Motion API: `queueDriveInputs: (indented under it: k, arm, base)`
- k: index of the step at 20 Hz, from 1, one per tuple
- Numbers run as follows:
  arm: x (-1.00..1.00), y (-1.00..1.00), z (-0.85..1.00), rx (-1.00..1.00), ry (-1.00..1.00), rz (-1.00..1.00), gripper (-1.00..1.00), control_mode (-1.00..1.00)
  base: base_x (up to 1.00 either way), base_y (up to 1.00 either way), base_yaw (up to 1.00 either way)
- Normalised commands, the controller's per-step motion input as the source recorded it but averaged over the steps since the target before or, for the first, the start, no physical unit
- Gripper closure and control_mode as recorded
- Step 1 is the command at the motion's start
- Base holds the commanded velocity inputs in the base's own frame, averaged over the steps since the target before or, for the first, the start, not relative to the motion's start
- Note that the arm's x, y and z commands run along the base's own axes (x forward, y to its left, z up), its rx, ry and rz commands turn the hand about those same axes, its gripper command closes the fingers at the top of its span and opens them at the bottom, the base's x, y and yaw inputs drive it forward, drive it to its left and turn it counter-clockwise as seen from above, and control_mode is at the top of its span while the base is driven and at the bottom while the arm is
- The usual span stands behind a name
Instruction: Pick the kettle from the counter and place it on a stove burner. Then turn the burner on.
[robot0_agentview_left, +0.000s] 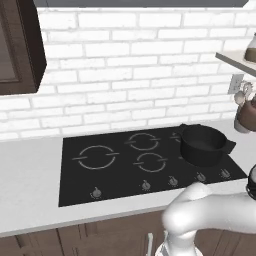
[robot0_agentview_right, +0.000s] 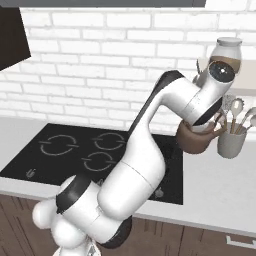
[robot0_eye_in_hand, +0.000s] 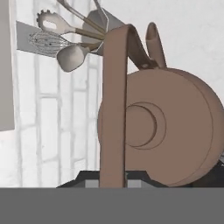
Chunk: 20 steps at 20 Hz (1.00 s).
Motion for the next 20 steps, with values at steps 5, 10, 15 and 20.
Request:
queueDriveInputs:
  k: [5, 10, 15, 20]
  arm:
    - [-0.15, 1.0, 0.51, -0.05, -0.37, 0.0, 1.0, -1.0]
    - [0.0, 1.0, 0.01, -0.1, -0.24, 0.0, 1.0, -1.0]
    - [0.0, 1.0, 0.0, -0.11, -0.06, 0.0, 1.0, -1.0]
    - [0.0, 1.0, 0.0, -0.12, 0.0, 0.0, 1.0, -1.0]
  base:
    - [0.0, 0.0, 0.0]
    - [0.0, 0.0, 0.0]
    - [0.0, 0.0, 0.0]
    - [0.0, 0.0, 0.0]
